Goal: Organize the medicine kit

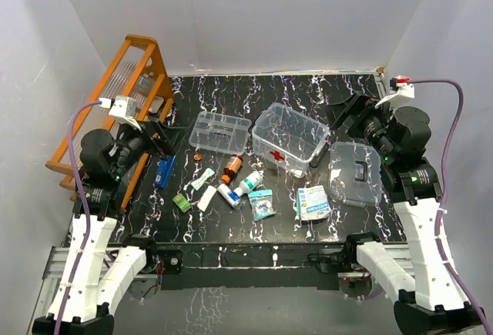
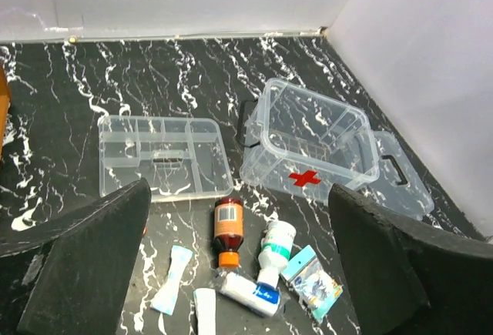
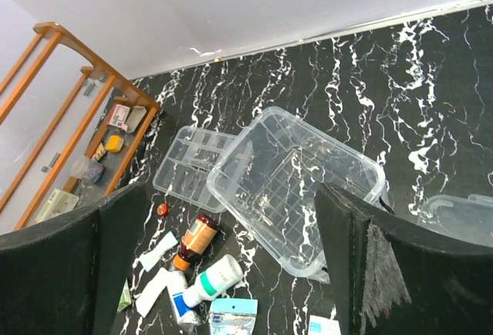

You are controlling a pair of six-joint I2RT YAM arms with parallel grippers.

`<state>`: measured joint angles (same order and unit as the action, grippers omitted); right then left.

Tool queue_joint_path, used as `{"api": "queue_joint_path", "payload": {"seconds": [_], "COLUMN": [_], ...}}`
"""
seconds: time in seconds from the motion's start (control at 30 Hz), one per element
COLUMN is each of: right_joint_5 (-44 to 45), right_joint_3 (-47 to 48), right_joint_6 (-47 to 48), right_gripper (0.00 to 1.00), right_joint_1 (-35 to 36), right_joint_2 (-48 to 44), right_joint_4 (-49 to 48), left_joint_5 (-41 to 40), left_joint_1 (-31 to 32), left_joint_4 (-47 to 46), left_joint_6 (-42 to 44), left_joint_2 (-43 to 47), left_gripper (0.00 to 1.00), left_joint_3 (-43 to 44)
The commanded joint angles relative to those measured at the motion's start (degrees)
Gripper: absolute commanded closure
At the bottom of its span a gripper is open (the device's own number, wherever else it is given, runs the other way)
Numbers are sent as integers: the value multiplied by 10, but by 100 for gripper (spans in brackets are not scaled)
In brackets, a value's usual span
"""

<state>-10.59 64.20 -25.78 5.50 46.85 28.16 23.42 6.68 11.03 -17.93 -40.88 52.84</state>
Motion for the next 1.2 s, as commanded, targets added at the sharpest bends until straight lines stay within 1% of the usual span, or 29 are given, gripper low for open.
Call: {"api": "queue_joint_path", "payload": {"seconds": [0.0, 0.07, 0.13, 0.2, 0.23, 0.27, 0.37, 0.43, 0.47, 0.6, 0.7, 0.8, 0.9, 1.07, 1.17], "right_joint_5": [-26, -42, -77, -132, -156, -186, -270, -292, -288, -216, -179, -137, -89, 9, 73], "right_joint_3": [8, 3, 3, 6, 7, 9, 10, 0, -7, -38, -61, -73, -73, -86, -96], "right_joint_6": [-5, -6, -4, 3, 8, 17, 29, 23, 20, 3, -21, -42, -47, -49, -47], "right_gripper": [10, 10, 10, 11, 12, 13, 16, 19, 19, 21, 23, 25, 29, 31, 32], "right_joint_1": [-2, -1, 1, 9, 16, 24, 49, 70, 84, 164, 228, 273, 300, 309, 308], "right_joint_2": [0, 7, 19, 35, 44, 54, 87, 103, 107, 127, 151, 185, 221, 254, 262], "right_joint_4": [-61, -60, -57, -54, -52, -49, -45, -47, -51, -67, -91, -101, -84, -55, -40], "left_joint_5": [8, 13, 33, 83, 121, 148, 198, 228, 237, 268, 259, 203, 136, 73, 20], "left_joint_1": [-5, -5, -5, -5, -6, -5, -5, -6, -6, -5, 6, 38, 71, 120, 151], "left_joint_4": [-59, -72, -85, -116, -136, -156, -206, -231, -245, -294, -307, -258, -206, -156, -125], "left_joint_6": [-17, -19, -21, -17, -20, -32, -65, -75, -84, -142, -177, -162, -144, -129, -117], "left_joint_2": [18, 26, 34, 40, 42, 43, 42, 39, 35, -3, -34, -62, -97, -174, -229], "left_gripper": [1, 1, 1, 1, 1, 1, 1, 1, 1, 1, 1, 3, 8, 16, 21], "left_joint_3": [2, -9, -21, -40, -52, -64, -92, -108, -114, -137, -150, -147, -139, -128, -118]}}
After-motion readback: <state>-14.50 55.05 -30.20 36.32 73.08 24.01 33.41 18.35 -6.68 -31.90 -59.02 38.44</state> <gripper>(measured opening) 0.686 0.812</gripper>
